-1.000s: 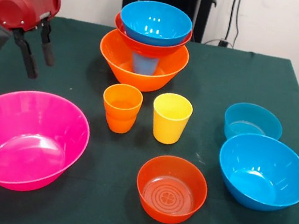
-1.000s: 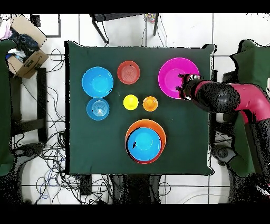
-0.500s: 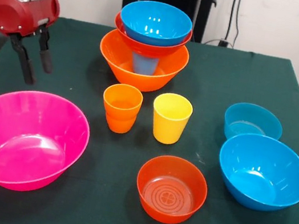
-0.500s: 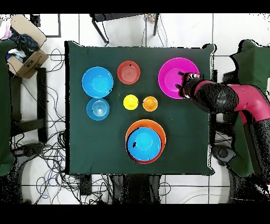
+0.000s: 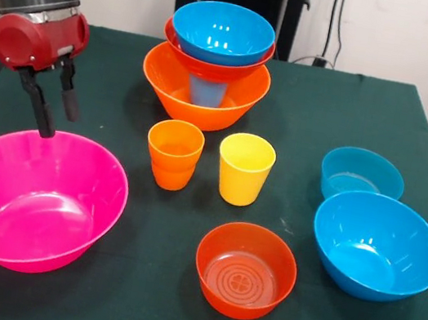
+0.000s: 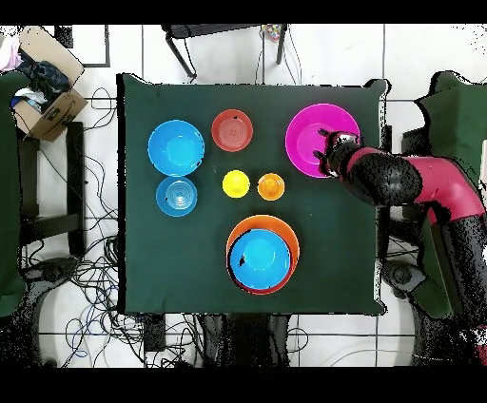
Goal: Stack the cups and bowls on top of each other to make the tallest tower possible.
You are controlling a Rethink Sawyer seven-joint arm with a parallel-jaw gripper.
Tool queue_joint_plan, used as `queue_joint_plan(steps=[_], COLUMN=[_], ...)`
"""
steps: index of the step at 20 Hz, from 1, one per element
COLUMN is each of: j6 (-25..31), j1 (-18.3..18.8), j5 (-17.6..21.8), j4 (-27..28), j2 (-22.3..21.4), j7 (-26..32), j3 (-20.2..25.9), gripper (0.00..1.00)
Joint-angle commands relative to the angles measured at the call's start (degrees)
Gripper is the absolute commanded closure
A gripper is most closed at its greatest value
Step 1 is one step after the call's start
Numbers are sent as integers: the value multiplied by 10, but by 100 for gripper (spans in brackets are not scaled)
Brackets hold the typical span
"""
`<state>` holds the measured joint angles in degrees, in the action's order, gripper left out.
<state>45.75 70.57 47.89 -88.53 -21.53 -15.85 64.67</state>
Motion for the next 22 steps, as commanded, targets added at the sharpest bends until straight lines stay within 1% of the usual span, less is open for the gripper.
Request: queue_joint_plan(steps=[1, 10, 16, 22], j6=[-26, -37, -44, -39], j1=[-12, -6, -7, -10], j5=[67, 83, 99, 104], j4=[1, 0, -2, -5], j2=[27, 37, 43, 43], j7=[147, 155, 140, 126], j3=[-49, -43, -52, -63], gripper=[0, 0, 0, 0])
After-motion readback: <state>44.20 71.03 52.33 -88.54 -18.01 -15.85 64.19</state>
